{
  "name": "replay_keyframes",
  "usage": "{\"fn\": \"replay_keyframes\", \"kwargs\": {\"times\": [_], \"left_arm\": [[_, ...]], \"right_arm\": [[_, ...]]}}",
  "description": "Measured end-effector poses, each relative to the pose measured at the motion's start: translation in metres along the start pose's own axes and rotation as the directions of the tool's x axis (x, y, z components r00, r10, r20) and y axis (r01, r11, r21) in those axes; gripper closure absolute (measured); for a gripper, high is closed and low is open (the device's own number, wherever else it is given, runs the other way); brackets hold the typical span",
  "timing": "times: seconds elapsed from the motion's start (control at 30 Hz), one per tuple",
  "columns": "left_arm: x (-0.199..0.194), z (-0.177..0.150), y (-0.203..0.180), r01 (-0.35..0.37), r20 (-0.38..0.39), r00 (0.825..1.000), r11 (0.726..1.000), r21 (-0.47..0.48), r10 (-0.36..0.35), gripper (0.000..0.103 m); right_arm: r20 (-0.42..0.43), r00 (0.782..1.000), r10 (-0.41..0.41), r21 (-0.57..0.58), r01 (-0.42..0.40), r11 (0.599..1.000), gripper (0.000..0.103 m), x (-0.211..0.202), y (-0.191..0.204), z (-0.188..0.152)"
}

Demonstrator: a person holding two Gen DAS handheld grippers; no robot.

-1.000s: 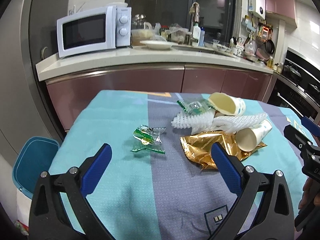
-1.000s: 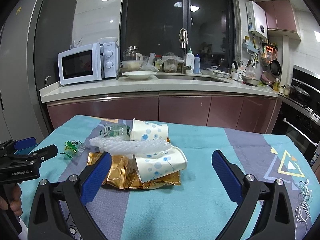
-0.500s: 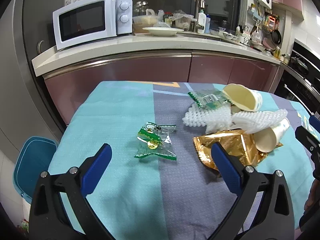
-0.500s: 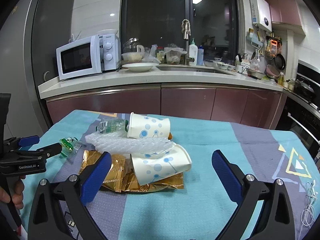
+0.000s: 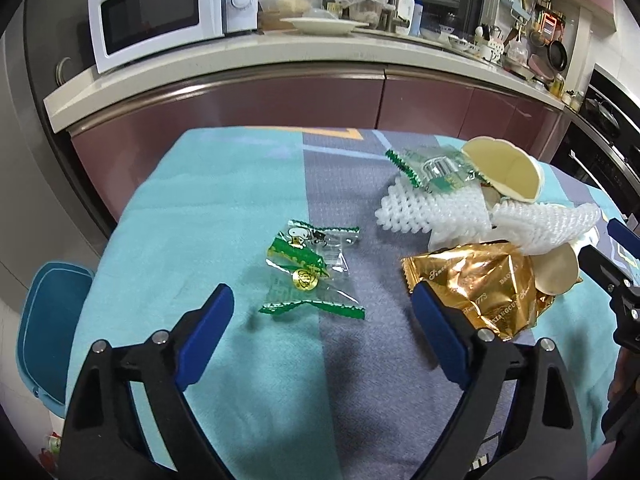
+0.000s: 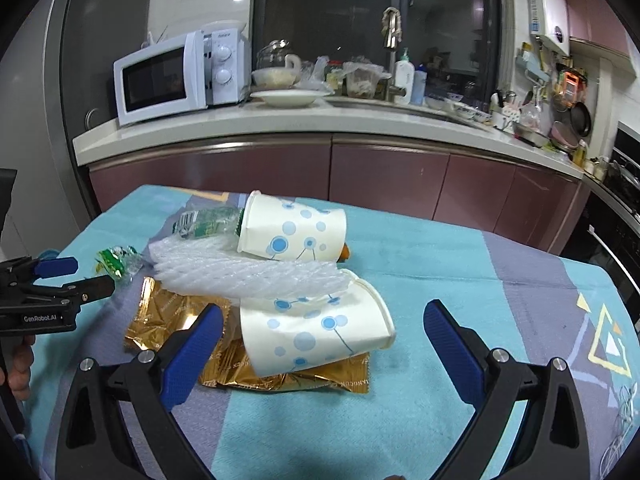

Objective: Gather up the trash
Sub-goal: 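Close the left gripper on the green candy wrapper while the right gripper closes on a dotted paper cup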

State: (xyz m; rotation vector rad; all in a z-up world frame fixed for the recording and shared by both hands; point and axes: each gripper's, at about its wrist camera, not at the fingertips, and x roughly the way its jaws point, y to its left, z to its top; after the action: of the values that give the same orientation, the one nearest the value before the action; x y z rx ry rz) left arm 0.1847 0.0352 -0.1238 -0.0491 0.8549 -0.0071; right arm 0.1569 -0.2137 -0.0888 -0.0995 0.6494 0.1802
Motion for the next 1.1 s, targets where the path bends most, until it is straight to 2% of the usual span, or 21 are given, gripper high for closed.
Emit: {"fn": "replay_keyframes", "kwargs": {"times": [0.27,0.33,0.43,0.57,0.7,0.77,0.83,1.0,1.1], "left_arm": [[0.023,0.004,0.006,0.009,-0.058,0.998,1.0,-0.015,-0.01,0.019],[0.028,0.004,0.007,0.002,-0.069,0.998,1.0,-0.01,-0.002,0.027],[0.034,0.005,0.01,0.005,-0.082,0.997,1.0,-0.021,-0.007,0.033],[0.04,0.008,0.01,0.01,-0.083,0.996,1.0,-0.02,-0.012,0.036],[0.043,0.012,0.011,0.026,-0.081,0.996,0.999,-0.022,-0.028,0.047],[0.045,0.015,0.013,0.039,-0.081,0.996,0.999,-0.023,-0.041,0.047],[0.045,0.016,0.014,0.054,-0.078,0.995,0.998,-0.023,-0.055,0.049],[0.044,0.011,0.018,0.071,-0.073,0.995,0.997,-0.027,-0.073,0.051],[0.044,0.01,0.019,0.076,-0.07,0.995,0.997,-0.022,-0.077,0.053]], "right_arm": [[-0.049,0.999,0.02,-0.042,-0.022,0.999,0.006,0.017,-0.001,0.0],[-0.055,0.998,0.028,-0.047,-0.03,0.998,0.006,0.02,-0.002,-0.001],[-0.073,0.997,0.034,-0.048,-0.037,0.998,0.006,0.026,-0.002,-0.003],[-0.085,0.995,0.043,-0.036,-0.046,0.998,0.006,0.032,-0.006,-0.004],[-0.092,0.994,0.053,-0.033,-0.056,0.998,0.006,0.037,-0.008,-0.004],[-0.095,0.994,0.05,-0.037,-0.054,0.998,0.006,0.039,-0.009,-0.004],[-0.098,0.993,0.059,-0.031,-0.062,0.998,0.008,0.041,-0.011,-0.004],[-0.102,0.993,0.062,-0.031,-0.065,0.997,0.024,0.044,-0.012,-0.005],[-0.111,0.991,0.073,-0.027,-0.077,0.997,0.024,0.045,-0.013,-0.007]]}}
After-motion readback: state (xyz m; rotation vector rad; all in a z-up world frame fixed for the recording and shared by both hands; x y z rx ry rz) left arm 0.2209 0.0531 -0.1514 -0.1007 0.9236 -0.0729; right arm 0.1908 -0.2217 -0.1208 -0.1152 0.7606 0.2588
